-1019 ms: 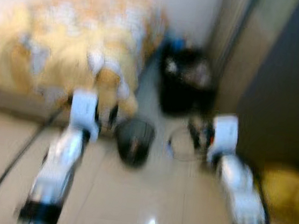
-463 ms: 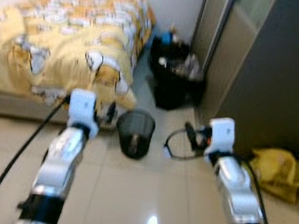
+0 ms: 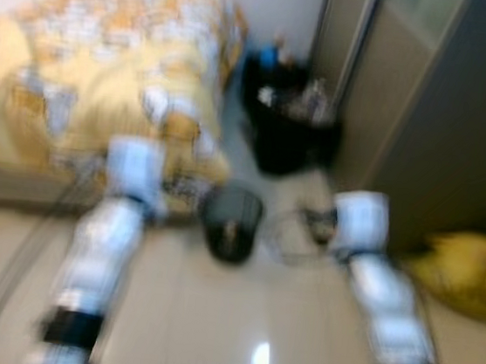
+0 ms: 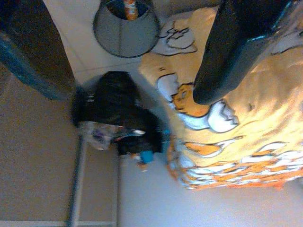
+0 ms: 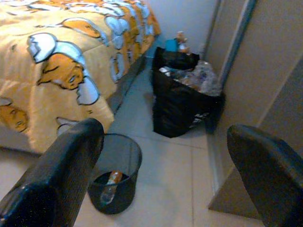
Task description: Clean up the room
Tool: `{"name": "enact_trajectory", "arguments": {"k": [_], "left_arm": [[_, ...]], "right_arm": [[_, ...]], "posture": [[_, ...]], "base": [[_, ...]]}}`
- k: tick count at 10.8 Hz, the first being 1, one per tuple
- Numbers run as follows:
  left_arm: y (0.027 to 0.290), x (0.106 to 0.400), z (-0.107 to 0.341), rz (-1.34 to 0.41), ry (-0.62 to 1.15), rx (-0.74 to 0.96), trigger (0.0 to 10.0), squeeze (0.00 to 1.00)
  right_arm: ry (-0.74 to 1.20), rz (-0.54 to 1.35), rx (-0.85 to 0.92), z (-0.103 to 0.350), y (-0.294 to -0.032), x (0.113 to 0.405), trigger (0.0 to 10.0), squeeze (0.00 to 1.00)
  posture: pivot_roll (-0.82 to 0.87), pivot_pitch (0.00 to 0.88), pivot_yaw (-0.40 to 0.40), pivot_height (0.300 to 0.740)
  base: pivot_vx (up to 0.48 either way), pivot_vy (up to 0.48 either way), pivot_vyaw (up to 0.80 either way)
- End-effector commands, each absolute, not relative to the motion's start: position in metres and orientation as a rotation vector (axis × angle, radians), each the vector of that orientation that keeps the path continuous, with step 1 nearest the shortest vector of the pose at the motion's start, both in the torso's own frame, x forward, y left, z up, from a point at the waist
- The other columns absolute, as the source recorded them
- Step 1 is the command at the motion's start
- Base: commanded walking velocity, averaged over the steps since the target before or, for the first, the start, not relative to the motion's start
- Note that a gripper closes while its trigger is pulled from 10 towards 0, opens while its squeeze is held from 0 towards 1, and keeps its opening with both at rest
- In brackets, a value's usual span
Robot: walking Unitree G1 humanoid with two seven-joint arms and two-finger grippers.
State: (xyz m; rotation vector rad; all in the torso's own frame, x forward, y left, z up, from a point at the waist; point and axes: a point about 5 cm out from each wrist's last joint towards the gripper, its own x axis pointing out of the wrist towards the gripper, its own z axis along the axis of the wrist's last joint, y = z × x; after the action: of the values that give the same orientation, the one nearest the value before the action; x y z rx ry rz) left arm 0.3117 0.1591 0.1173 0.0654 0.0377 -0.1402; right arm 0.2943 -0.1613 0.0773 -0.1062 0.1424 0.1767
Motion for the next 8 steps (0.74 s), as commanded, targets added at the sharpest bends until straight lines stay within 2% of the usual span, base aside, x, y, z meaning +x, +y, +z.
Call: {"name": "enact_trajectory", "arguments": {"k": [1,8], "left_arm": [[0.1724,0.3125,0.1184,-0.105,0.043,0.088,10.0,0.00],[0.1760,0.3149,0.1166,-0.089,0.049,0.067,10.0,0.00]], "right_arm": [[0.115,0.208,-0.103,0.0836,-0.1502,0.2972,10.0,0.00],[0.118,0.210,-0.109,0.0836,-0.1509,0.2961,10.0,0.00]], "posture": [[-0.14,0.000,0.024,0.740],[-0.15,0.000,0.021,0.740]], "base": [[0.409,0.247,0.00],[0.423,0.000,0.00]]}}
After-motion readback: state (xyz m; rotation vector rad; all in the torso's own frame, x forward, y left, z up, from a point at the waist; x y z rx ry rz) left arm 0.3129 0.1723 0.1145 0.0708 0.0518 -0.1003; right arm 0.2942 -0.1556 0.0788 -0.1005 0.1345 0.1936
